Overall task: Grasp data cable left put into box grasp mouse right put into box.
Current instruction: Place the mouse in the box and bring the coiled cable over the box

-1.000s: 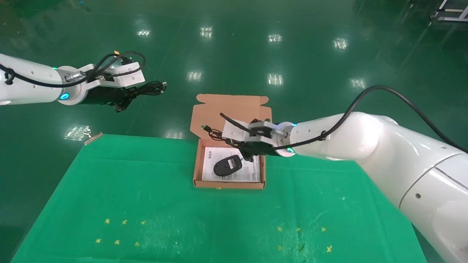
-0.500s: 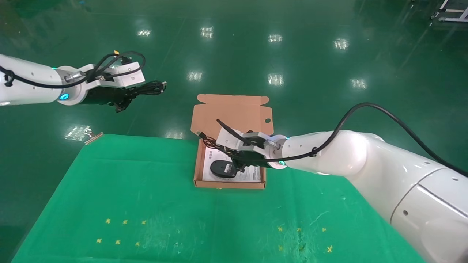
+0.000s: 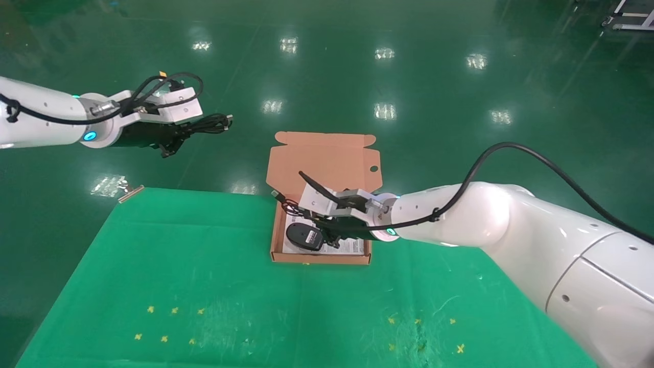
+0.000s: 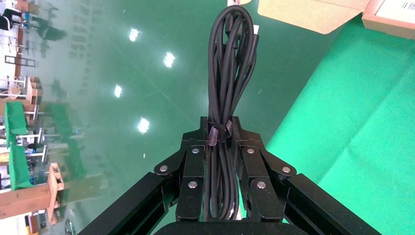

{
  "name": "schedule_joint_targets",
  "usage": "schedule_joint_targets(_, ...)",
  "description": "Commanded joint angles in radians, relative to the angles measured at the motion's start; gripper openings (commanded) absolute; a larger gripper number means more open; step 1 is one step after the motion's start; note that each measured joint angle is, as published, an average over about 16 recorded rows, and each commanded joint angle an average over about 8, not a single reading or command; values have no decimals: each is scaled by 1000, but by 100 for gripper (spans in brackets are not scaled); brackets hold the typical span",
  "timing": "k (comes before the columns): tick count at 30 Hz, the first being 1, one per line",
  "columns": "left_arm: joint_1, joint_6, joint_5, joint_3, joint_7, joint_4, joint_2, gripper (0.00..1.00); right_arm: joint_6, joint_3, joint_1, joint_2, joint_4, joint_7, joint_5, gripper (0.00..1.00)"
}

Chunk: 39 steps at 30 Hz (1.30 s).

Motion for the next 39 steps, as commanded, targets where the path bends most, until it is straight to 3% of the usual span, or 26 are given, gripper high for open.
schedule_joint_targets(1, 0, 0, 1, 0, -1, -1, 0, 0, -4, -4, 1, 9, 11, 0, 0, 100)
schedule_joint_targets(15, 95, -39, -127, -31, 91, 3, 40, 0, 3, -12, 36, 77, 51, 55, -18, 100)
schedule_joint_targets(31, 215, -165, -318, -65, 419, 201, 224, 0, 17, -30, 112, 319, 267, 176, -96, 100)
schedule_joint_targets(39, 249, -168, -447, -48, 567, 223, 250, 0, 11, -54, 146, 430, 412, 291, -175, 100)
